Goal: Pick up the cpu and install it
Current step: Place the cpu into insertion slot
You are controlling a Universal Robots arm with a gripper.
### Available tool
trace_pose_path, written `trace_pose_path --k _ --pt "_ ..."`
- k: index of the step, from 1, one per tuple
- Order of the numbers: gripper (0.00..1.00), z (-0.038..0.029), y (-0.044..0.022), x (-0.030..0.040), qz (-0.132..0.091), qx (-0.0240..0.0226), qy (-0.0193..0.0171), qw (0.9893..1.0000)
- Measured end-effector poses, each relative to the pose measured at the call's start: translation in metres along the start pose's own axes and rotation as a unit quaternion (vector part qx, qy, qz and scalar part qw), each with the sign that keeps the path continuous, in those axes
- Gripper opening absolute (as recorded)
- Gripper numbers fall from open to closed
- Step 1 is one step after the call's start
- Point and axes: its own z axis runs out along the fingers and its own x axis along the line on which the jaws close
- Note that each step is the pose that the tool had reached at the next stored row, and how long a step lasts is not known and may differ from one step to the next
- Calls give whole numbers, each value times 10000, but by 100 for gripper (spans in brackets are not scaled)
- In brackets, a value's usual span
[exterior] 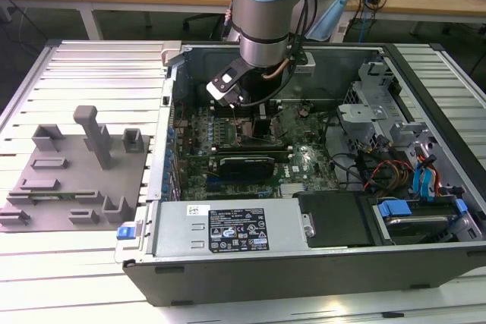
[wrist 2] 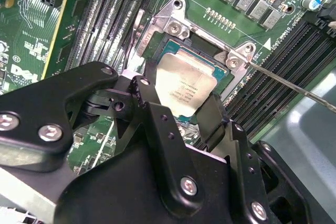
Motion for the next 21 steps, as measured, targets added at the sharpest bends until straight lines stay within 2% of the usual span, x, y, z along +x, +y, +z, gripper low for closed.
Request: trace_pose_path --k 21 --pt "54 -1 11 0 0 0 0 10000"
